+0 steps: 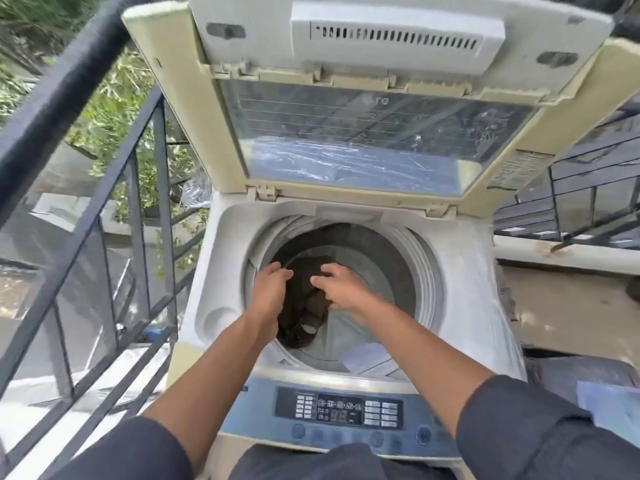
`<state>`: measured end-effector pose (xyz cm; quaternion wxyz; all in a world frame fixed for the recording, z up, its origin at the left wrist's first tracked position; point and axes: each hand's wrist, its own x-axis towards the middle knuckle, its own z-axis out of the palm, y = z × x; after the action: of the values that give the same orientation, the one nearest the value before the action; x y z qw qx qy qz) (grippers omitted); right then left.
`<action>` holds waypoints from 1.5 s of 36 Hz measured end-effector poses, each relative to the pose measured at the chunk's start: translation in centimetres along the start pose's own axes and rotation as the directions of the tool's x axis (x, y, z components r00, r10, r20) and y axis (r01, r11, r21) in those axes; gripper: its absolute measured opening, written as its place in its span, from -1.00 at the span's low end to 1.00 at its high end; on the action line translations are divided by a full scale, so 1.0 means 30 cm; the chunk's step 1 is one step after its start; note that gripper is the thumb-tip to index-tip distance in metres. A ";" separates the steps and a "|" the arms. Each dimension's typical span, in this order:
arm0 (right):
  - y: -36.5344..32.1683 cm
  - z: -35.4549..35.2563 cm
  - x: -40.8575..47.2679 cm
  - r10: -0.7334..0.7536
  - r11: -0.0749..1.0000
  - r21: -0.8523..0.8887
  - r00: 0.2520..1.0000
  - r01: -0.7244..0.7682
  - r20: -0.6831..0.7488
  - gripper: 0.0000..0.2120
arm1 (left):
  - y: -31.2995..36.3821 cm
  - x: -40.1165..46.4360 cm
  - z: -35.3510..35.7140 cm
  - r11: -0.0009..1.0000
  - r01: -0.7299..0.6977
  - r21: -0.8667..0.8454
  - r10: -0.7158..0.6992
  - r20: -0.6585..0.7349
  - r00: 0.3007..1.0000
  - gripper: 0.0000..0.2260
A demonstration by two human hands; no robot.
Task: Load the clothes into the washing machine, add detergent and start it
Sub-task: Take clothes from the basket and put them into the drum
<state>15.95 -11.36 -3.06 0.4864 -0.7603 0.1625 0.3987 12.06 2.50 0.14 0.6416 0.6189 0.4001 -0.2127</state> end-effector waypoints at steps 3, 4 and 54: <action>0.025 -0.031 -0.006 -0.029 1.000 -0.003 0.999 0.028 -0.043 -0.52 | -0.003 -0.015 0.005 0.999 -0.008 0.042 0.008 0.016 1.000 -0.59; 0.033 -0.044 -0.015 -0.040 0.999 -0.005 0.998 0.039 -0.057 -0.54 | -0.005 -0.021 0.008 0.998 -0.017 0.060 0.015 0.022 1.000 -0.61; 1.522 -1.226 0.510 0.178 0.914 -0.283 0.913 -0.291 -0.366 -0.47 | -0.307 0.305 1.762 -0.011 -0.566 0.824 -0.039 0.565 0.824 -0.61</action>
<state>13.06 -62.82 -34.94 0.2648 -0.8619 0.2643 0.3423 23.62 -47.78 -17.27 0.1362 0.8831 -0.1425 -0.4259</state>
